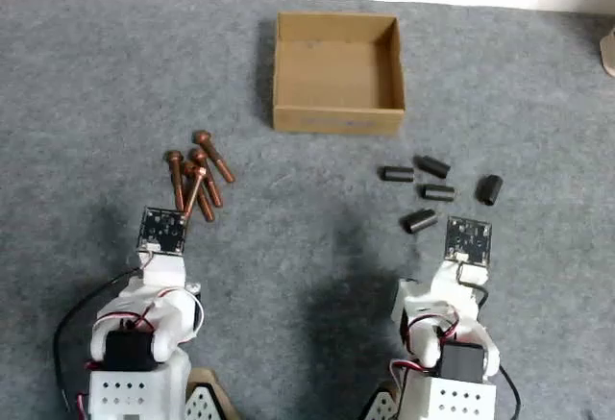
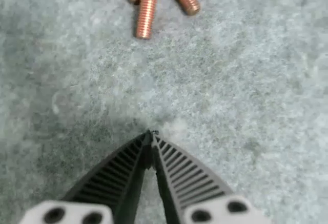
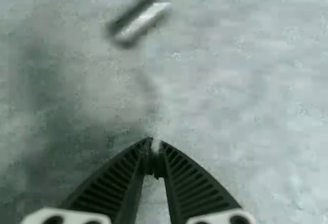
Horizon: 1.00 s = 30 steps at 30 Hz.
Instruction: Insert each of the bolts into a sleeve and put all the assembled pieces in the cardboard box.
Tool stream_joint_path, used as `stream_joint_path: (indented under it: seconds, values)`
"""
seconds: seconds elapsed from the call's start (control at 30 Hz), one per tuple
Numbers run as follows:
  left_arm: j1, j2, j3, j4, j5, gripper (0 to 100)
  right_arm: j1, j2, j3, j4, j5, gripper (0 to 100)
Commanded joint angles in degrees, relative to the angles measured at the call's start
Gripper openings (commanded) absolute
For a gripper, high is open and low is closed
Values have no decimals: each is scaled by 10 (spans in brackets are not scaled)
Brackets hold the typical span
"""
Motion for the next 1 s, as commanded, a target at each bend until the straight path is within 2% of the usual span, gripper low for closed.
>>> stream_joint_path:
  seconds: [0.0, 0.07, 0.13, 0.33, 0.4, 0.5, 0.6, 0.73, 0.83, 0.97]
  values:
    - [61, 0, -7, -33, 70, 5, -86, -6, 73, 0, 1, 5]
    - [43, 0, -20, -55, 96, 5, -86, -6, 73, 0, 1, 5]
    - [20, 0, -35, -82, 91, 5, -86, -6, 73, 0, 1, 5]
    - [-41, 0, -64, -188, -7, 5, -86, -6, 73, 0, 1, 5]
    - [-45, 0, -64, -199, -38, 5, -86, -6, 73, 0, 1, 5]
    - [-42, 6, -73, -163, -71, 5, -86, -6, 73, 0, 1, 5]
    - [-42, 7, -92, -91, -91, 5, -85, -6, 73, 0, 1, 5]
    - [-45, 7, -141, -18, -97, 5, -85, -6, 73, 0, 1, 5]
    - [-46, 35, -155, -13, -97, 5, -85, -6, 73, 0, 1, 5]
    - [-43, 186, -199, -17, -97, 5, -85, -6, 73, 0, 1, 5]
